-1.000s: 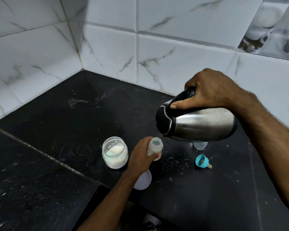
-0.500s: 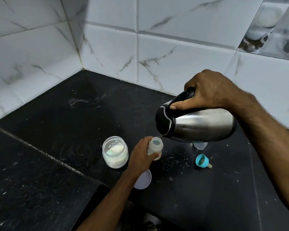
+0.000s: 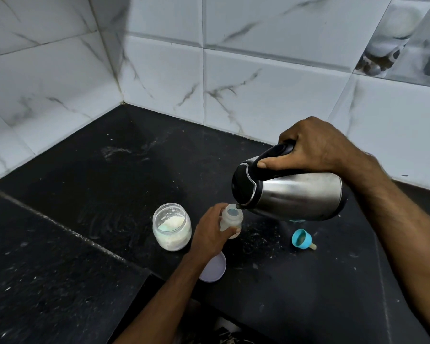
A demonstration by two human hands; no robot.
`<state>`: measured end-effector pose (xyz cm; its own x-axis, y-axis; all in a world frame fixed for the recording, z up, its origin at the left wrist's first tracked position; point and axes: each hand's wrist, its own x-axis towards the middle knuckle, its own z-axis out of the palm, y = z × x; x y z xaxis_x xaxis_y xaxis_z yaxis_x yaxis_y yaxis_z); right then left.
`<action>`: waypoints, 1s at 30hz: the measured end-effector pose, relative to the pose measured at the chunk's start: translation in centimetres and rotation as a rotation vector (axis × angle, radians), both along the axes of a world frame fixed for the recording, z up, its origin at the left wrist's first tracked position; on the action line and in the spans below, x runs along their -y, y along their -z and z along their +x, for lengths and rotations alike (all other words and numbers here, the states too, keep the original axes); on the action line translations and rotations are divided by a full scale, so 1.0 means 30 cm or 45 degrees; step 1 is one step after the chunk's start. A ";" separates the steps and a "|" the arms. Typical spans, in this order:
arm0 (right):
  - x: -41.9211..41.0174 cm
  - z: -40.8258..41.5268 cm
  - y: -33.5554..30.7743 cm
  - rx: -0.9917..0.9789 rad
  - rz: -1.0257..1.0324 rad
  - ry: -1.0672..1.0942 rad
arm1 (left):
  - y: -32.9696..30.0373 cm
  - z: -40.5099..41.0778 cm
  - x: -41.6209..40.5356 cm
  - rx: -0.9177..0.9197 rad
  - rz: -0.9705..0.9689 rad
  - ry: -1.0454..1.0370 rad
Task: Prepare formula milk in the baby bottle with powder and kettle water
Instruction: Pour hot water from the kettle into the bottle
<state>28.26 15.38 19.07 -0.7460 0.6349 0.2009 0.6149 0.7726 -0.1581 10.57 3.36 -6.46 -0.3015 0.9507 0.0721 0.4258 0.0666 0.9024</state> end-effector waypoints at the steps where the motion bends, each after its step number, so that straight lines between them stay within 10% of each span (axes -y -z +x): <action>1: -0.005 0.010 0.006 -0.031 -0.018 0.008 | 0.001 -0.001 0.000 -0.004 0.002 -0.003; 30: -0.196 -0.116 0.304 -1.390 -0.720 0.371 | 0.011 0.003 0.001 0.017 0.001 -0.029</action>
